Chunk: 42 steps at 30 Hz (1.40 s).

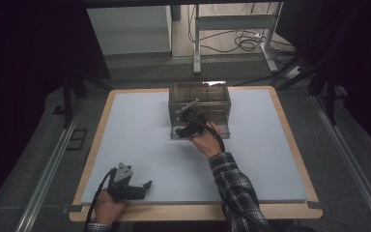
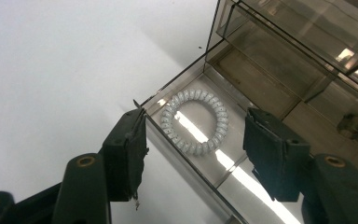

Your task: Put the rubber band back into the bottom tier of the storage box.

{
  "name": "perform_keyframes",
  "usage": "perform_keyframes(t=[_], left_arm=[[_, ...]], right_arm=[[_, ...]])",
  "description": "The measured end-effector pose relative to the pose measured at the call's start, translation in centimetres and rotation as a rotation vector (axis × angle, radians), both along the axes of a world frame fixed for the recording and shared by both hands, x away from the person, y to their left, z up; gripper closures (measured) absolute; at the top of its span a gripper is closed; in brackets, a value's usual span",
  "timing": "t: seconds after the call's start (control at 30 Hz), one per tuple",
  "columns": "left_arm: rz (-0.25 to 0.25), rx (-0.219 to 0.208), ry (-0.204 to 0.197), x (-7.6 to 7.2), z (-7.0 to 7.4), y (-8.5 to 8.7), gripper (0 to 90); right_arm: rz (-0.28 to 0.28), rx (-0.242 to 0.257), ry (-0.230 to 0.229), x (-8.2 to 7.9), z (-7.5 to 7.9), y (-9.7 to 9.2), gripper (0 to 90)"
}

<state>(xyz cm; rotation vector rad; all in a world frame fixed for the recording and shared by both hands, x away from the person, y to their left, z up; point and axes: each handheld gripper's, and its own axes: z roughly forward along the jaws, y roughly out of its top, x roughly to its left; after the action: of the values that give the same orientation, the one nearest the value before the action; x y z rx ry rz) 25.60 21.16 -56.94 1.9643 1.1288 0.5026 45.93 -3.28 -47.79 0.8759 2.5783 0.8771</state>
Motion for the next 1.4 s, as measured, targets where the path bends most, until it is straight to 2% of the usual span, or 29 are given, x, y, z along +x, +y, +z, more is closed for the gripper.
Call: perform_keyframes(t=[0.23,0.57,0.8,0.9,1.07,1.4], left_arm=[[-0.001,0.002,0.001,0.0,0.0,0.0,0.0],[-0.001,0.001,-0.001,0.0,0.0,0.0,0.0],[0.001,0.001,0.001,0.0,0.0,0.0,0.0],[0.001,0.001,0.001,0.0,0.0,0.0,0.0],[0.001,0.001,0.001,0.0,0.0,0.0,0.0],[0.002,-0.001,0.001,0.0,0.0,0.0,0.0]], right_arm=[[0.01,-0.001,-0.007,-0.5,0.1,-0.6,36.4],[0.027,0.012,-0.01,-1.6,0.5,-2.4,32.4],[0.027,0.049,0.009,-2.3,0.2,-4.0,24.1],[0.019,0.048,0.0,-2.6,0.0,-4.3,22.4],[0.019,0.086,0.019,-3.6,-0.2,-5.2,19.5],[0.049,0.078,-0.004,-5.3,0.1,-5.9,18.0]])
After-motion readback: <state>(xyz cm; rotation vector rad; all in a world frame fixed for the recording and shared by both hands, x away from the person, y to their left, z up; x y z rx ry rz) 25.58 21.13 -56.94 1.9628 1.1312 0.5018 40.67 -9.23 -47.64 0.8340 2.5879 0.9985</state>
